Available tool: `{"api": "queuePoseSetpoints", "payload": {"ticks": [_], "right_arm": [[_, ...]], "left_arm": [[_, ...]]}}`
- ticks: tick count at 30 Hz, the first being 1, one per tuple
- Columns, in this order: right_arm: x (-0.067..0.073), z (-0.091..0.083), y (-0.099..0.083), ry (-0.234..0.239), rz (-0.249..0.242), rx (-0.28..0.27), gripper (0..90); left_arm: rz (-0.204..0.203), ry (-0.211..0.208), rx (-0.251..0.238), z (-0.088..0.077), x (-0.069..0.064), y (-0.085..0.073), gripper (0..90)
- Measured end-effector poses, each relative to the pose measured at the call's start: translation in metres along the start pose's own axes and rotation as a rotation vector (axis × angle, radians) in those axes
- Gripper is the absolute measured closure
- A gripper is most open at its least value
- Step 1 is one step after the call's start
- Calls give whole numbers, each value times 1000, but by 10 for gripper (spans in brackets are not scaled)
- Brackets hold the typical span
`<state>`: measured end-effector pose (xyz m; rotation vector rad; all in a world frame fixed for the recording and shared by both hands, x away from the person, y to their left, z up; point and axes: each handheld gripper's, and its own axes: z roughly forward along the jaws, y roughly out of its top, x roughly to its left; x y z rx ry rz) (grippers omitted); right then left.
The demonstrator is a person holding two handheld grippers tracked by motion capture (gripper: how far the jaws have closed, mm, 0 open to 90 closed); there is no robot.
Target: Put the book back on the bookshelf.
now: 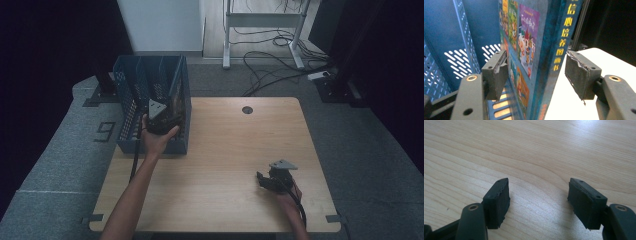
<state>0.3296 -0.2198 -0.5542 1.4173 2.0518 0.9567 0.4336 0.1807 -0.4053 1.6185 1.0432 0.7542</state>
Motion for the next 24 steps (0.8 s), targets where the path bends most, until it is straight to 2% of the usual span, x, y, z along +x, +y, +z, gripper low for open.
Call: {"api": "queuePoseSetpoints", "payload": {"ticks": [5,9,17,21,24], "right_arm": [[0,0,0,1,0,0,329],[0,0,0,0,1,0,329],[0,0,0,-1,-1,-1,329],[0,0,0,-1,2,0,328],[0,0,0,-1,3,1,328]], "left_arm": [[-3,-12,1,-5,-1,-5,343],[0,-14,-24,-12,-4,-7,356],[-7,-53,-14,-24,-10,-13,350],[-35,-65,4,-33,-9,-20,346],[-37,-69,7,-38,-8,-25,344]]}}
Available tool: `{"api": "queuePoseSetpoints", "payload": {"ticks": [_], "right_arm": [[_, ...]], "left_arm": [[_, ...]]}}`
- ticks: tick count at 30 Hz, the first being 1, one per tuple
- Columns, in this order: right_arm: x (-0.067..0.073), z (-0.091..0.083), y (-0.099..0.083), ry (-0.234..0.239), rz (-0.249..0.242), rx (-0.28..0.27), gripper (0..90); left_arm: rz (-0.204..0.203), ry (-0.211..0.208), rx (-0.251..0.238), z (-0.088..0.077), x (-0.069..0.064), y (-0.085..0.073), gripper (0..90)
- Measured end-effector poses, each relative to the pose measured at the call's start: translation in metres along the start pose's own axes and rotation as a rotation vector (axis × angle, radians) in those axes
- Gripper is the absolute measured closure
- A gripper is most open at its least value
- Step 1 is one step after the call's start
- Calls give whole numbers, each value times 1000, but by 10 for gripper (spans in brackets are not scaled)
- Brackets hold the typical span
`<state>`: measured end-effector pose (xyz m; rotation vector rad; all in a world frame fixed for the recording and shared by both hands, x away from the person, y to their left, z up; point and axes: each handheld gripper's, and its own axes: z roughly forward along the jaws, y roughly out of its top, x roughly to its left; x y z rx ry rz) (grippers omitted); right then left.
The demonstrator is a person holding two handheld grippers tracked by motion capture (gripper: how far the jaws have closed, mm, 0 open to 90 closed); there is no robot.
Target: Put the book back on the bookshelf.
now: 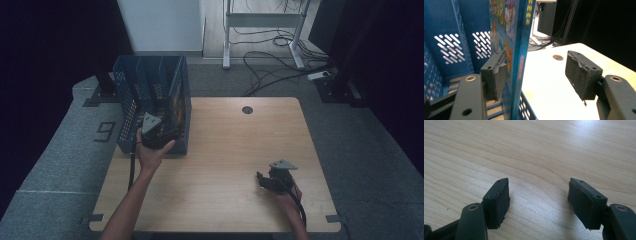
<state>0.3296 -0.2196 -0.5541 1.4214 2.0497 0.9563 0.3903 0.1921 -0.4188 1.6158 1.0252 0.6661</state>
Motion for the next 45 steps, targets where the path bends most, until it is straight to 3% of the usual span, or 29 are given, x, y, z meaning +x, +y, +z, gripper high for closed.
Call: {"api": "queuePoseSetpoints", "payload": {"ticks": [10,22,39,42,45], "right_arm": [[0,0,0,1,-1,1,328],[0,0,0,1,-1,0,328],[0,0,0,1,-2,0,328],[0,0,0,1,-2,0,328],[0,0,0,1,-2,0,328]], "left_arm": [[-9,-31,32,-12,0,-17,330],[-27,-98,58,-31,-8,-39,326],[-1,-189,166,-45,-20,-82,322],[-2,-198,178,-48,-22,-87,318],[8,-179,174,-50,-23,-93,325]]}}
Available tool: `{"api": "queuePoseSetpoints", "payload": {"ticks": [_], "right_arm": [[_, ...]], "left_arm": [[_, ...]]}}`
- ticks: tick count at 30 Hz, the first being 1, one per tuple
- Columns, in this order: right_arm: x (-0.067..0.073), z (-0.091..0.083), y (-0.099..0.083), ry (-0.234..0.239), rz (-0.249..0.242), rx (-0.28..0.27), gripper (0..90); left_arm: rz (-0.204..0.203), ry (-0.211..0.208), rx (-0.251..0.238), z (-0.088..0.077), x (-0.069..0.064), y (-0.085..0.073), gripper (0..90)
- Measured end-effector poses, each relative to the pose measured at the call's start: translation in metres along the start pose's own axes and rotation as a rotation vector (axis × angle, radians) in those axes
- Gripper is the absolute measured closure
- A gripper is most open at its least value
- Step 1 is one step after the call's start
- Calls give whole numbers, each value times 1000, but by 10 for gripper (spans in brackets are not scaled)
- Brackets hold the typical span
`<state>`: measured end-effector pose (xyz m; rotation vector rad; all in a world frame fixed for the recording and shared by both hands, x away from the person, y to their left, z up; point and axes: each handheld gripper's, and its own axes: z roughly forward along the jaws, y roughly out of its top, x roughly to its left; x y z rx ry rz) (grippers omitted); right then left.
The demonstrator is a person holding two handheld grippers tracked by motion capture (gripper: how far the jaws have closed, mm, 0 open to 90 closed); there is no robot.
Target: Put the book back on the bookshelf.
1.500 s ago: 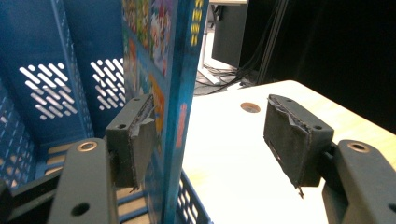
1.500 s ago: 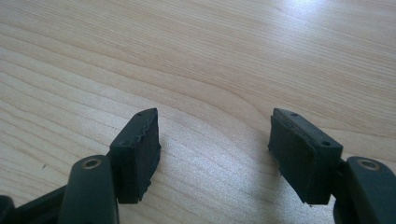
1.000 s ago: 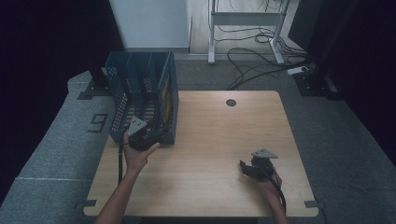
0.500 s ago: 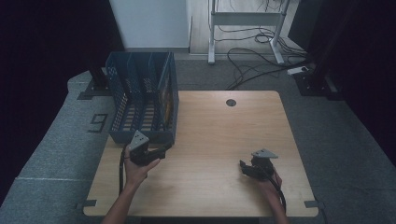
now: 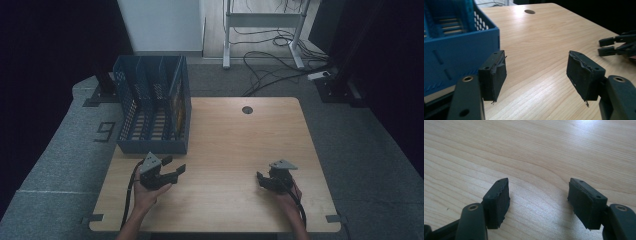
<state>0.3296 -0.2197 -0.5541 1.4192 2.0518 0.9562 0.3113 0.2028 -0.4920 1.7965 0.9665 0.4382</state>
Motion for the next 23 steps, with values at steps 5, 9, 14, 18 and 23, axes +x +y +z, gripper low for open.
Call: {"api": "queuePoseSetpoints", "payload": {"ticks": [5,9,14,18,23], "right_arm": [[0,0,0,0,0,0,328],[0,0,0,0,0,0,328],[0,0,0,0,0,0,328],[0,0,0,0,0,0,328],[0,0,0,0,0,0,327]], "left_arm": [[8,-4,37,0,0,-10,327],[12,-5,58,3,0,-14,328],[11,-11,82,6,2,-18,326],[2,-2,87,8,4,-22,331],[-1,2,105,7,7,-28,332]]}}
